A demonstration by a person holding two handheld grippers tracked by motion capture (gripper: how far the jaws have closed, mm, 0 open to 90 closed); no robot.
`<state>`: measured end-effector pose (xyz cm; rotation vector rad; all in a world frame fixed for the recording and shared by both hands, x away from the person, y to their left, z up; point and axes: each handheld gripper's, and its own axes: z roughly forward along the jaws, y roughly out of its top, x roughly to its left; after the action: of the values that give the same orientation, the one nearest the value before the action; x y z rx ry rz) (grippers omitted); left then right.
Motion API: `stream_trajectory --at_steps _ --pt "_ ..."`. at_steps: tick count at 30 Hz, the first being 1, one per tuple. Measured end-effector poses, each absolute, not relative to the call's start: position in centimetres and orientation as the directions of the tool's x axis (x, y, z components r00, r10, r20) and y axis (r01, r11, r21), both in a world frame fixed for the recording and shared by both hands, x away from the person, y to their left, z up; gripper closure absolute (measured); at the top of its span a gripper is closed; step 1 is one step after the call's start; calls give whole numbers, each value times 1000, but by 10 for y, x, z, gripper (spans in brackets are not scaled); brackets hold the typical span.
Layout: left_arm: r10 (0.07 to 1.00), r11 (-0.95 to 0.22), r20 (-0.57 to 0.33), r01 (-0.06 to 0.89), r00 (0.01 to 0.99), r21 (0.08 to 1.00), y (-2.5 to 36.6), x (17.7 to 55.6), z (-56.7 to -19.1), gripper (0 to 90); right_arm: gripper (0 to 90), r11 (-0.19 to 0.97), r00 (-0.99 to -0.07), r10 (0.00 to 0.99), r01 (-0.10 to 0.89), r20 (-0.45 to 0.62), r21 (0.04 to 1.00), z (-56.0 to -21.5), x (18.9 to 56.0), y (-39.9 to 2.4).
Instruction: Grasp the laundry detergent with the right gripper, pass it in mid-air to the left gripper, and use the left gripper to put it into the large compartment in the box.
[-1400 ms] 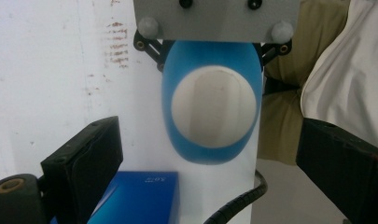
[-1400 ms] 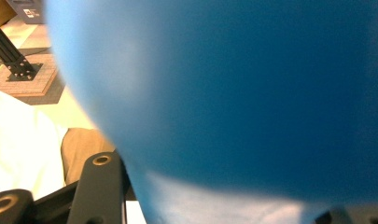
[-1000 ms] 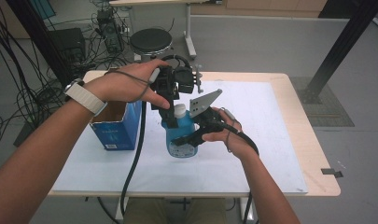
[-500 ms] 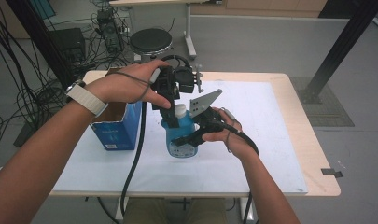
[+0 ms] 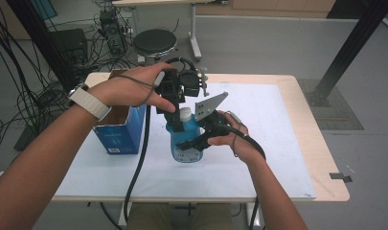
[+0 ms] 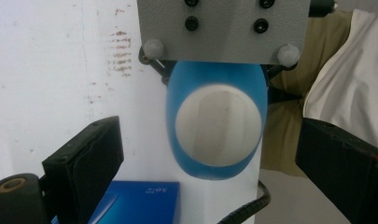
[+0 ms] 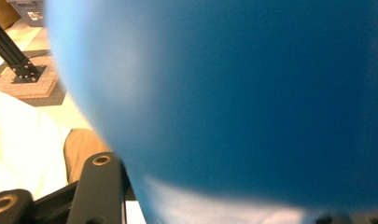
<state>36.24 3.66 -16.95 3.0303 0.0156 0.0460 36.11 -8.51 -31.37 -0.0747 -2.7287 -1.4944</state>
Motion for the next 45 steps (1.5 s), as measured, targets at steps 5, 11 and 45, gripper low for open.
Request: stream_trajectory --at_steps 5,11,45 --pt "13 -994 28 10 1000 111 37 362 -170 82 435 534 -998 27 57 50 843 -313 361 -86" --pt "13 -994 28 10 1000 108 36 362 -170 82 435 536 -998 29 57 50 842 -314 361 -86" --pt "23 -995 35 20 999 101 40 361 -173 83 434 536 -998 26 63 58 842 -315 361 -86"
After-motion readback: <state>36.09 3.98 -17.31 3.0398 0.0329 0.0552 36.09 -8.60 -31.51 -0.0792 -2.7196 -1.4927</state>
